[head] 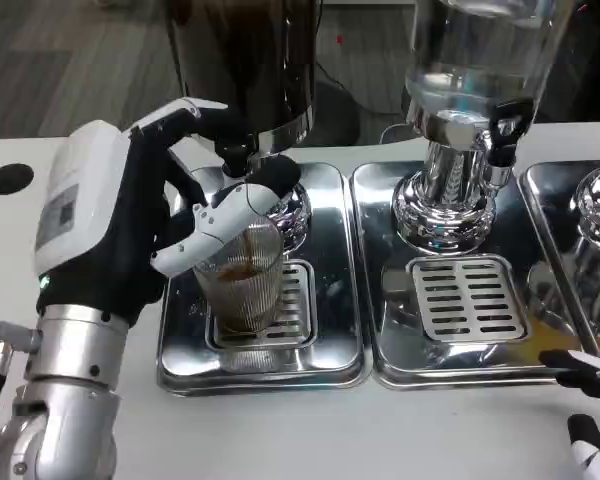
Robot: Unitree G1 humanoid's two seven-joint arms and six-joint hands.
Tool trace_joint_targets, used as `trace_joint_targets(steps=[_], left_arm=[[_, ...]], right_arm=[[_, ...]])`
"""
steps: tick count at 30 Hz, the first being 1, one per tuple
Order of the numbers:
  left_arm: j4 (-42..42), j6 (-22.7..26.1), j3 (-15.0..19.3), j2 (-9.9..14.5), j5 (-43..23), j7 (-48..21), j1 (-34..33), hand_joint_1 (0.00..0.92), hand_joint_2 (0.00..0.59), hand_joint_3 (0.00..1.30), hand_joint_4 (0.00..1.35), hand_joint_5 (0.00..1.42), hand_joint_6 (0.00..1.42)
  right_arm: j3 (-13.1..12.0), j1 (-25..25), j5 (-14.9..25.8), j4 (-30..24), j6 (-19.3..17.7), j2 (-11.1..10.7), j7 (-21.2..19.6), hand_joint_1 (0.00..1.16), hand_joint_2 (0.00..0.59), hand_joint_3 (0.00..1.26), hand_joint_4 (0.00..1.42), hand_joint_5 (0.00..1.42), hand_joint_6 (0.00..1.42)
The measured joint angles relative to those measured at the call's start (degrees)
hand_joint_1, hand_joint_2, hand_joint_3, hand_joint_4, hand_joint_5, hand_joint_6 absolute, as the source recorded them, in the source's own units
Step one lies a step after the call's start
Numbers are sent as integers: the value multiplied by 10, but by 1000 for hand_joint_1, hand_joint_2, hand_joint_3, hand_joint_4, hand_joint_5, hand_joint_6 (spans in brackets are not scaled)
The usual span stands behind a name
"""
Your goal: Grasp the cup under the faucet to collect the drink, then remove the cup.
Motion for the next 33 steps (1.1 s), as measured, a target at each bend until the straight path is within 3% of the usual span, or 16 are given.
trace_joint_targets(steps=[15,18,23,33], left_arm=[[2,0,-3,-1,0,0,-2,28,59,502,484,897,1209],[3,0,1,-2,0,0,-4,29,60,454,423,872,1209],[8,-5,7,-4,-7,0,-6,29,54,227,147,784,1132],[30,-37,33,-11,-30,18,-3,11,50,154,64,761,1114]], right_arm=[[0,0,0,0,0,0,0,535,486,276,201,269,235],[0,0,0,0,0,0,0,535,486,276,201,270,235],[0,-2,0,0,0,0,0,535,486,277,201,270,235],[1,-4,0,1,0,0,1,535,486,284,204,271,235]])
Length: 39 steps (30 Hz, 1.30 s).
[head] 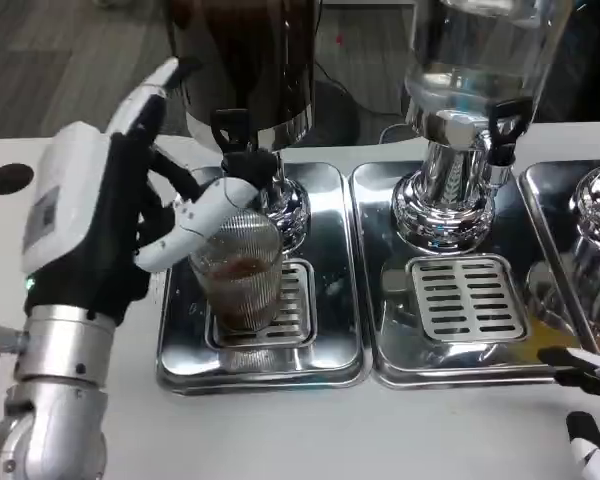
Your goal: Grasp the cup under the faucet to collect the drink, then remove the cup.
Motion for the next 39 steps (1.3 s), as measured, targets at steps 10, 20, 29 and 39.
trace_joint_targets(steps=[10,20,29,39], left_arm=[[-10,-30,32,1,4,24,32,8,39,202,154,417,832],[-16,-25,95,51,34,11,111,0,39,229,186,317,701],[-19,-26,108,75,38,-11,185,0,39,237,188,277,589],[-20,-58,102,81,35,-25,252,1,38,237,188,270,569]], right_arm=[[3,-3,2,0,0,0,5,537,477,285,213,271,235],[6,-2,25,-11,3,5,19,543,424,285,214,271,235],[7,-19,42,-30,51,1,56,552,346,285,230,296,221],[5,-101,62,-48,123,-37,114,566,311,298,238,311,229]])
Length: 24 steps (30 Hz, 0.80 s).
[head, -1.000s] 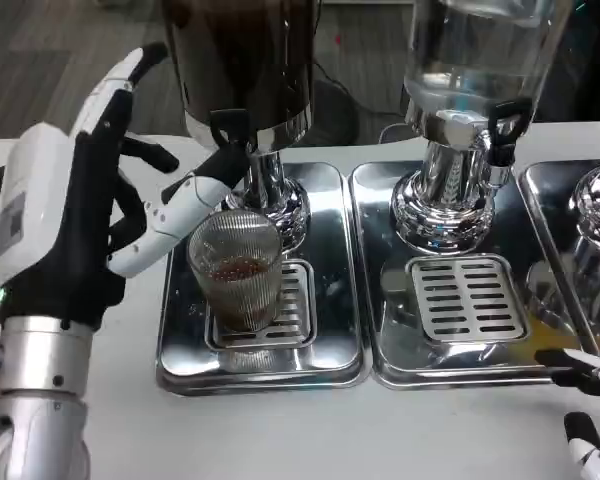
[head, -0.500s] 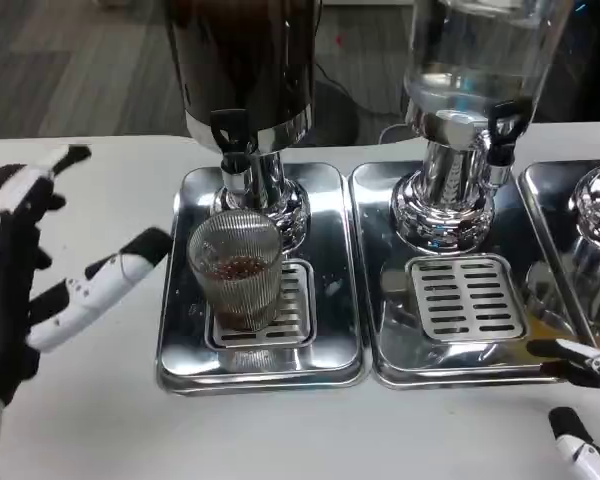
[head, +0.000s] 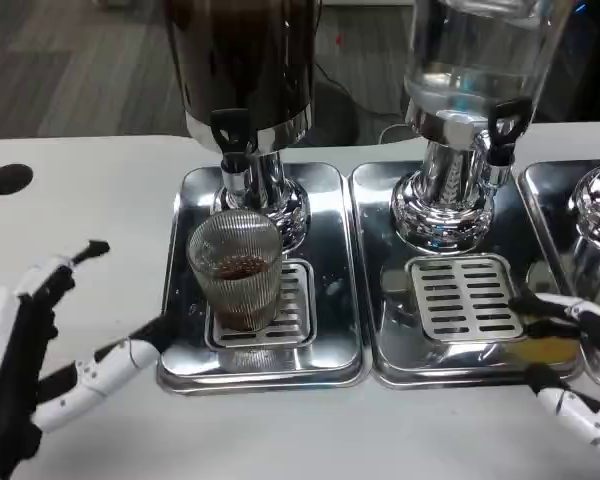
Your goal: Grasp the cup under the faucet to collect the drink, then remove the cup.
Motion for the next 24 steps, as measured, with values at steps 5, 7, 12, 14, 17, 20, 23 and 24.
trace_joint_targets(steps=[5,7,12,14,17,20,23,24], left_arm=[[-3,-25,-14,-1,1,-1,38,5,37,237,188,270,575],[-3,-32,-18,-2,1,-1,49,6,37,237,188,270,576],[-3,-48,-34,-8,15,1,74,7,37,237,188,270,578],[-3,-52,-37,-11,21,4,81,7,37,237,188,270,579],[-2,-60,-41,-17,23,7,88,8,38,237,188,270,579],[1,-67,-41,-21,23,13,96,9,39,237,188,270,580],[6,-72,-40,-22,22,16,103,10,40,237,188,270,580],[7,-75,-40,-22,22,19,105,10,40,237,188,270,580]], right_arm=[[0,-33,-2,-5,21,-13,13,582,293,298,238,312,234],[0,-40,-2,-17,27,-15,16,601,276,304,245,312,235],[8,-55,-2,-70,54,-15,21,633,250,316,270,327,258],[14,-55,-2,-93,77,-12,23,640,244,310,271,327,272],[24,-54,-2,-137,94,-4,25,650,240,288,275,340,291],[36,-50,-2,-176,121,5,29,652,240,280,282,343,296],[47,-44,-2,-204,136,10,35,653,240,276,285,343,281],[51,-43,-2,-213,145,11,36,653,240,276,285,342,278]])
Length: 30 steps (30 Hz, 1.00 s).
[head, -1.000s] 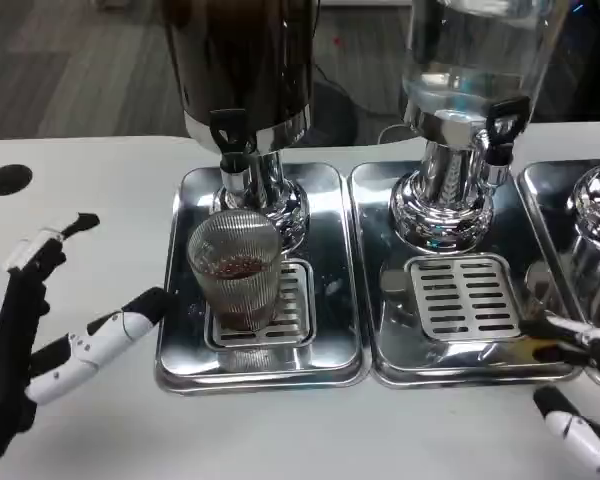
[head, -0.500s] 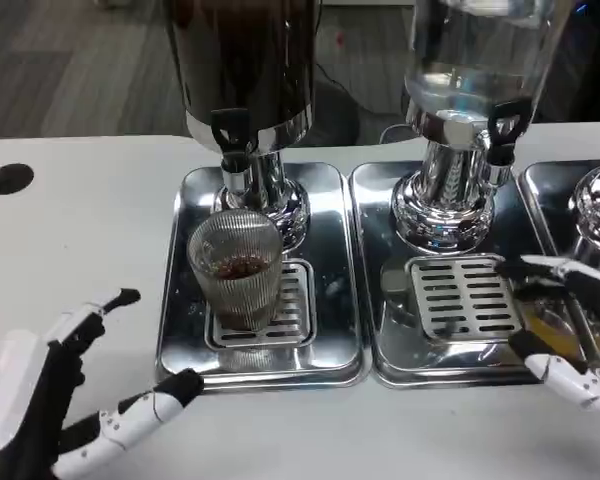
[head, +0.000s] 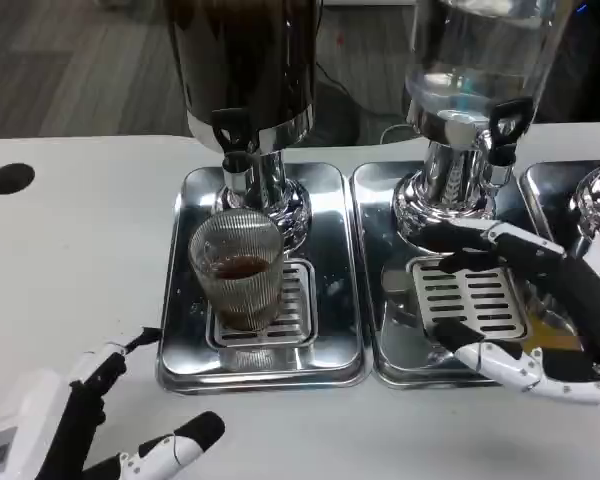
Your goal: Grasp the cup under the faucet to collect the drink, then remove the cup.
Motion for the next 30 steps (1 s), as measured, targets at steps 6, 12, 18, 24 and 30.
trace_joint_targets(steps=[6,12,18,24,30], left_arm=[[12,-22,0,0,0,8,20,11,45,237,188,270,580],[18,-41,2,-1,-1,16,39,11,46,237,186,270,581],[18,-58,13,-1,-2,19,59,11,46,237,186,270,581],[17,-63,13,-5,1,20,77,11,46,237,186,270,581],[5,-63,8,-13,6,20,91,11,46,237,186,270,581]], right_arm=[[36,-6,-9,-16,40,6,18,651,242,276,271,328,240],[75,-40,-25,-6,64,21,26,645,248,284,283,328,236],[97,-67,-33,24,73,25,30,634,244,296,285,337,243],[108,-94,-38,45,73,22,43,629,243,306,298,343,256],[121,-131,-40,85,67,21,47,628,243,312,299,343,258]])
